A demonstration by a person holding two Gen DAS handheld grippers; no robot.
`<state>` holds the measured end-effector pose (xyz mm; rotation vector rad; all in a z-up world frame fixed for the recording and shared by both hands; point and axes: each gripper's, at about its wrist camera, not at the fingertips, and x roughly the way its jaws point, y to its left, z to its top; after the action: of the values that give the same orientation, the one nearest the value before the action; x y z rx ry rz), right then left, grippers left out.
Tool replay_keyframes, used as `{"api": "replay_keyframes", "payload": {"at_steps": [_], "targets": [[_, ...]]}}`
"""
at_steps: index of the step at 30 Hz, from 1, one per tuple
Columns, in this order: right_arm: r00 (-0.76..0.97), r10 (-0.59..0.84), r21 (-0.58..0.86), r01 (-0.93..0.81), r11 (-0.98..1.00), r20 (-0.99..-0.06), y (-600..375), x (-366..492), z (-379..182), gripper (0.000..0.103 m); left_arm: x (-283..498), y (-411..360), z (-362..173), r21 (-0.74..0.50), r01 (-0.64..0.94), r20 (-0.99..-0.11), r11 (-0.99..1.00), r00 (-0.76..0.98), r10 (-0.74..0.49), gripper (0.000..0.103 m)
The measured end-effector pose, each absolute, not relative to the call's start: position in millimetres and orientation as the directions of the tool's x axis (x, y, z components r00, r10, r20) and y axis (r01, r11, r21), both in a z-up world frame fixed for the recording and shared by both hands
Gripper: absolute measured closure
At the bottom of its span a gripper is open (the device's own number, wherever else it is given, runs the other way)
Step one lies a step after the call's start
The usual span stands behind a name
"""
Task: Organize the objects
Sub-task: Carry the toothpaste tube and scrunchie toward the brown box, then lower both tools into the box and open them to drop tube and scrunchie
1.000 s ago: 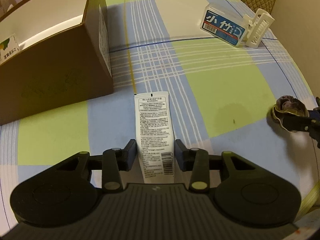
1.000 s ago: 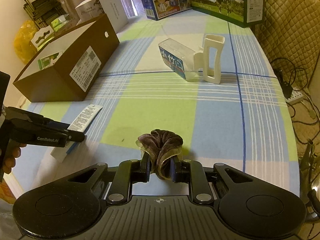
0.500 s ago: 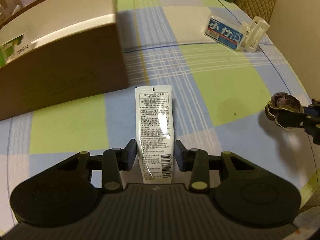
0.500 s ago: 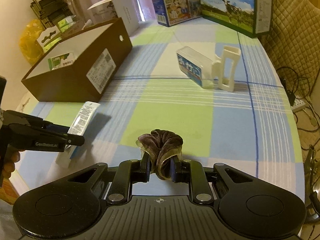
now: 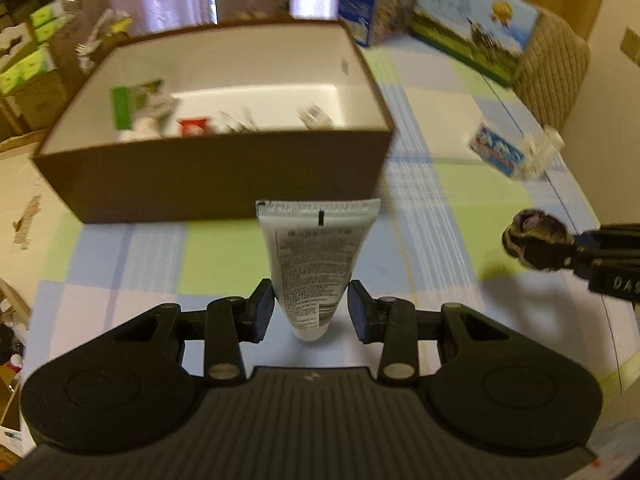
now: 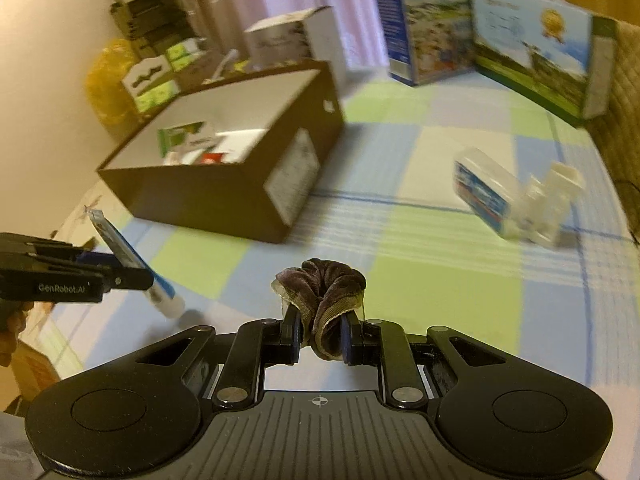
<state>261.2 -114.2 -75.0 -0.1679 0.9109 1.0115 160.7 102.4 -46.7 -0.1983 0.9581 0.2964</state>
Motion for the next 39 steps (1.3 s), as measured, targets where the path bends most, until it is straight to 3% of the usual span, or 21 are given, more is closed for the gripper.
{"api": "replay_keyframes", "payload": {"at_steps": [15, 27, 39], "targets": [[0.149, 0.760, 0.292, -0.863, 0.413, -0.633, -4.6, 249.9, -44.1, 0.087, 135.7, 182.1, 14.2, -0.050, -0.381, -0.732, 0.923, 0.643, 0.225, 0.068], [0.238, 0.784, 0.258, -0.856, 0.448, -0.574, 56.8, 278.6, -17.5, 0.087, 179.0, 236.0, 52.1, -0.052, -0.336, -0.645, 0.941, 0.730, 0.225, 0.068], [0.282, 0.717, 0.232, -0.817, 0.527, -0.637, 109.2, 313.2, -46.1, 0.087, 263.0, 275.8, 9.1, -0.082, -0.305, -0.735, 0.949, 0.662, 0.149, 0.068]]}}
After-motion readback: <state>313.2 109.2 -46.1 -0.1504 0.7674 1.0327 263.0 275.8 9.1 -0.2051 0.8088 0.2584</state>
